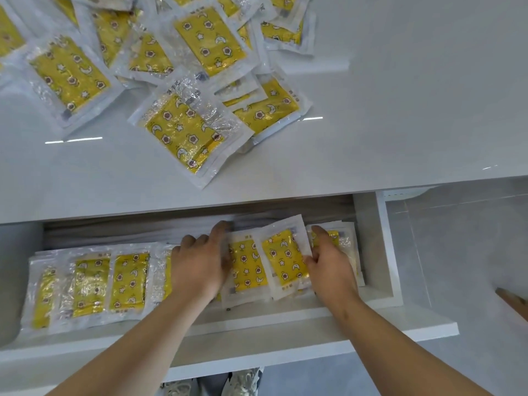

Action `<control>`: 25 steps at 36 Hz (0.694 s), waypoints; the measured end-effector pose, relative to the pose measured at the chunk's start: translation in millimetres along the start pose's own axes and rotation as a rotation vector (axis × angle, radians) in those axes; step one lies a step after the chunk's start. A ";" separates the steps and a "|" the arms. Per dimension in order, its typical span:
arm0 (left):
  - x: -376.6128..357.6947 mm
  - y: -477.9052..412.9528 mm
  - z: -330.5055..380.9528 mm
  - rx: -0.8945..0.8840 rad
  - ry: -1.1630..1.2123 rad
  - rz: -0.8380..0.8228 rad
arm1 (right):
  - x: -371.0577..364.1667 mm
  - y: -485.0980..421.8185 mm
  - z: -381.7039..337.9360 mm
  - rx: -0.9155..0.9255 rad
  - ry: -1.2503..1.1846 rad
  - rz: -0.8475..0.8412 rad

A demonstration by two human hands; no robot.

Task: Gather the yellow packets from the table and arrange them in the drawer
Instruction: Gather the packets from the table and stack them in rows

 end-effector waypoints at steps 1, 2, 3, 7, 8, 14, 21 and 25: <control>-1.1 0.3 1.5 -0.021 -0.043 0.015 | 2.1 1.7 0.6 -0.002 0.024 0.009; -0.5 1.2 3.5 -0.022 -0.067 0.036 | 4.1 2.9 1.6 0.000 0.048 0.022; -0.8 2.1 5.5 -0.001 -0.058 0.008 | 5.6 3.3 3.9 0.000 0.069 0.035; -1.7 1.8 13.8 0.016 -0.044 -0.012 | 9.6 2.1 13.9 -0.051 0.096 0.034; -2.1 0.0 16.4 0.018 -0.057 -0.020 | 10.6 1.8 17.3 -0.075 0.119 0.030; -3.1 -4.1 30.3 0.061 -0.134 -0.097 | 23.3 7.3 29.9 -0.240 0.437 0.031; -11.3 -10.5 51.9 -0.126 -0.181 -0.196 | 25.3 3.1 3.2 -0.048 0.640 0.038; -16.1 -15.4 57.0 -0.192 -0.137 -0.213 | 20.1 -14.2 -6.9 0.121 0.729 -0.201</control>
Point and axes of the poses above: each hand's wrist, its own y-axis away from the middle knuckle, its own x-axis out of the back of the hand, z = x × y, the point moved 3 cm from there along -y, towards the middle knuckle, and after that the axes turned 15 degrees about -z, right-handed, at the moved point
